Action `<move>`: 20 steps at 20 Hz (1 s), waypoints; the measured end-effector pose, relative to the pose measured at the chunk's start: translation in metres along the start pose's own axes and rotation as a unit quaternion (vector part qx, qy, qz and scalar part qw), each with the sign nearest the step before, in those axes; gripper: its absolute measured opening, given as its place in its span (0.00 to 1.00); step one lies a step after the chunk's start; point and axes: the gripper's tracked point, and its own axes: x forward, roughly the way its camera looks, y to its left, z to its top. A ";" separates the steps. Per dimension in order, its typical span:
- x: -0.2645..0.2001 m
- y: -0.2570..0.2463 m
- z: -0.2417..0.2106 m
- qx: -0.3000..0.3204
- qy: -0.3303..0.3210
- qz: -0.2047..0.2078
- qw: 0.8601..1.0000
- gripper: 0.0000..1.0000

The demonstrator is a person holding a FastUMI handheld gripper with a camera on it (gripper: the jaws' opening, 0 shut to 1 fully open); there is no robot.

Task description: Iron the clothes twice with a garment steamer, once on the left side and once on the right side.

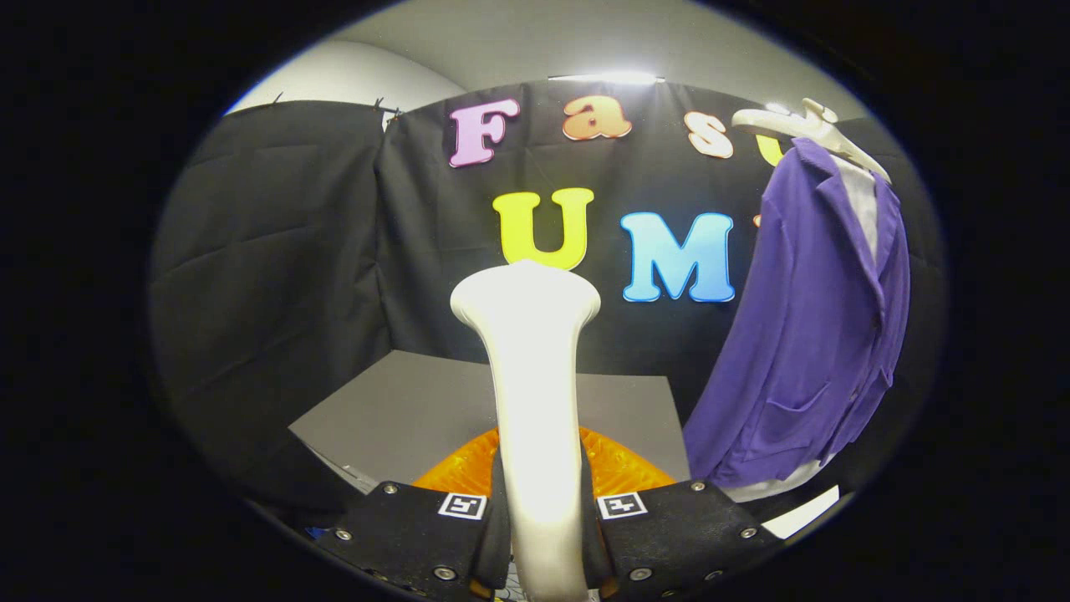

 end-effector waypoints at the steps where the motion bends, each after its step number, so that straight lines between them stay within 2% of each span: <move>1: -0.013 -0.011 0.003 -0.001 -0.009 0.001 1.000 0.34; 4: -0.050 -0.037 0.016 -0.003 -0.037 0.008 0.999 0.34; 9: -0.093 -0.089 0.041 0.029 -0.085 0.010 0.996 0.34; 16: -0.102 -0.175 0.089 0.059 -0.138 -0.065 0.987 0.34; 20: -0.081 -0.210 0.105 0.060 -0.156 -0.117 0.979 0.34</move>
